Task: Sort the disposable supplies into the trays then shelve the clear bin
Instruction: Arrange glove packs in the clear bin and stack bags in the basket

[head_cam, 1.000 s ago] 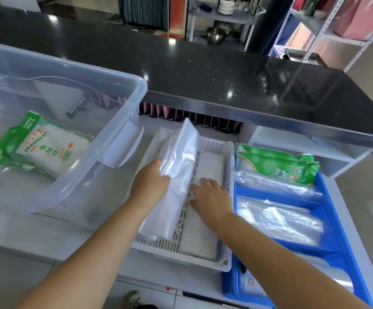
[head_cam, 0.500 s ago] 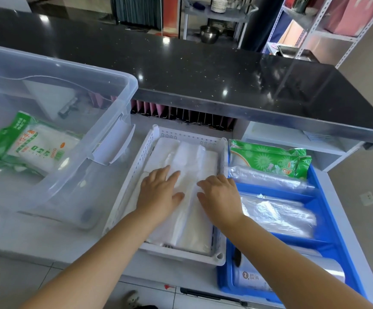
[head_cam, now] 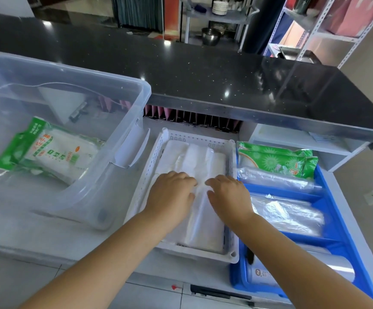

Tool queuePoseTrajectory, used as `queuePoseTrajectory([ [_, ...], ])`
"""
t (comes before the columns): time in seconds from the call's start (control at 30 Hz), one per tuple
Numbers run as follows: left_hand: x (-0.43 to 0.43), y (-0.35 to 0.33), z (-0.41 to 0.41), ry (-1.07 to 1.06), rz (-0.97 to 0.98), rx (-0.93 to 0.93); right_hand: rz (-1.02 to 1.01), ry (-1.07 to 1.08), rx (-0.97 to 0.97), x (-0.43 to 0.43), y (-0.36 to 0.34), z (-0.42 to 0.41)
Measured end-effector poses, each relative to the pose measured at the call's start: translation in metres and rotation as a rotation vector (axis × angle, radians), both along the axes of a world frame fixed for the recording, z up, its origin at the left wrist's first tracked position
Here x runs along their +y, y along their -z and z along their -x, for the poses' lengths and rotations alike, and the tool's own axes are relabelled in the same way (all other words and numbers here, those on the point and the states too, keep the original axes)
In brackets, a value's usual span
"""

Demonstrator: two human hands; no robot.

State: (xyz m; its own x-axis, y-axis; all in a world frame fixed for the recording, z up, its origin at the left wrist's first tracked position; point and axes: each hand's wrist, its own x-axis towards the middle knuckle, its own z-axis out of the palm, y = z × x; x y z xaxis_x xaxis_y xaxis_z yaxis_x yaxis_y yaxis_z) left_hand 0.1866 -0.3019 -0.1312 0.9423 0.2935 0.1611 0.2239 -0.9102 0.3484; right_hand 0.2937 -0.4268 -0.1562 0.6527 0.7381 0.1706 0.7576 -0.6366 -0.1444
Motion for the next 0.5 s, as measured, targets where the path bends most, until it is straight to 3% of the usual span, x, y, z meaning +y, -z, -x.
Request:
queuePoseTrajectory([
  [0.13, -0.007, -0.066, 0.011, 0.058, -0.124, -0.243, -0.077, 0.076, -0.057, 0.008, -0.038, 0.019],
  [0.27, 0.012, -0.111, 0.044, 0.077, -0.202, -0.369, -0.17, 0.15, -0.152, 0.027, -0.084, 0.051],
  [0.5, 0.11, -0.143, 0.132, 0.084, -0.316, -0.391, -0.271, 0.252, -0.246, 0.106, -0.149, 0.135],
])
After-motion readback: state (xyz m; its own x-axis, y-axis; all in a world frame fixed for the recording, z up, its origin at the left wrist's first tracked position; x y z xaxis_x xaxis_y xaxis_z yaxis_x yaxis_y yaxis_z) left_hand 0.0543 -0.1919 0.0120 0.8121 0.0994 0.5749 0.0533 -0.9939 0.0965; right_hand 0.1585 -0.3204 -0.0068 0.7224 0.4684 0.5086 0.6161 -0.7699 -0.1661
